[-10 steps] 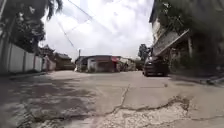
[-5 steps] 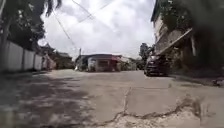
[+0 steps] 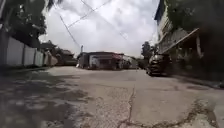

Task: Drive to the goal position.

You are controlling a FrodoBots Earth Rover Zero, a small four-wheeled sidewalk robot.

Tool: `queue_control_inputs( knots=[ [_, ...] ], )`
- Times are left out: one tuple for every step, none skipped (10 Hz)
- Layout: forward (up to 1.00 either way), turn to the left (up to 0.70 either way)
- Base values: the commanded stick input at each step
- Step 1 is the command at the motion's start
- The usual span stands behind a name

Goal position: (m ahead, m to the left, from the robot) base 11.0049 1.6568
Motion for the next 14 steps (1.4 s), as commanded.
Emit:
queue_control_inputs(
  knots=[
    [0.5, 0.01],
    [0.5, 0.01],
    [0.5, 0.01],
    [0.5, 0.01],
    [0.5, 0.01],
    [0.5, 0.01],
    [0.5, 0.01],
    [0.5, 0.01],
    [0.5, 0.01],
    [0.5, 0.01],
    [0.5, 0.01],
    [0.5, 0.01],
    [0.5, 0.01],
    [0.5, 0.01]
  ],
)
